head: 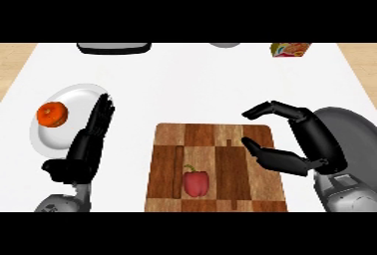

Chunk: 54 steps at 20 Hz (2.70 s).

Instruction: Pick the bell pepper from the cutting board and place it in the pan

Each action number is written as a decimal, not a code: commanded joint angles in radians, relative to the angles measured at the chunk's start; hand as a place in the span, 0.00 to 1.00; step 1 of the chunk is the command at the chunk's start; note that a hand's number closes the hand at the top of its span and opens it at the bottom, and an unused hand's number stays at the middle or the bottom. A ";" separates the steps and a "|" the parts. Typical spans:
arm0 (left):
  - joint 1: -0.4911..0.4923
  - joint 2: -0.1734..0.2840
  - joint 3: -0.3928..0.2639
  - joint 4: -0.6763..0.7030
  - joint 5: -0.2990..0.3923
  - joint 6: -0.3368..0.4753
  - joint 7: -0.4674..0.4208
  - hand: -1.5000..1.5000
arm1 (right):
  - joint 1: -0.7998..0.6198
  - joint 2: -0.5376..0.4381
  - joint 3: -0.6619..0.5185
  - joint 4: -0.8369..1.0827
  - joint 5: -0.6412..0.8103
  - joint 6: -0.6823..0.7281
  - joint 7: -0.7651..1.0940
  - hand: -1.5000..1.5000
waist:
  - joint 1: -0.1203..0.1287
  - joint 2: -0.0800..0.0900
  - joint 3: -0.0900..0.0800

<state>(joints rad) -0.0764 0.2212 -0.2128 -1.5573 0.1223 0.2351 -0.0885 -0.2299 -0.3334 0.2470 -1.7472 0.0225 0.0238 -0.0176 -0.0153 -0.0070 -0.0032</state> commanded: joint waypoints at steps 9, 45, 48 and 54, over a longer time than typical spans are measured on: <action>-0.001 -0.064 -0.036 0.042 0.001 -0.063 -0.057 0.50 | 0.102 -0.080 0.188 -0.302 0.357 0.026 0.154 0.00 | 0.013 0.006 0.002; 0.029 -0.122 0.020 0.012 -0.072 -0.138 -0.036 0.50 | -0.083 0.220 0.478 0.127 0.882 0.481 0.565 0.00 | 0.016 0.007 0.003; 0.099 -0.127 -0.010 -0.053 -0.078 -0.149 -0.012 0.50 | -0.059 0.239 0.479 0.162 0.907 0.448 0.521 0.00 | 0.018 0.006 0.003; 0.039 -0.163 0.008 -0.042 -0.107 -0.139 0.017 0.50 | -0.121 0.331 0.441 0.291 0.944 0.448 0.517 0.00 | 0.019 0.007 0.003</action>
<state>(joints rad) -0.0435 0.0877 -0.1824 -1.5566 0.0456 0.0761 -0.1095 -0.3279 -0.0392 0.7103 -1.5099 0.9520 0.4666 0.5026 0.0024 -0.0002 0.0000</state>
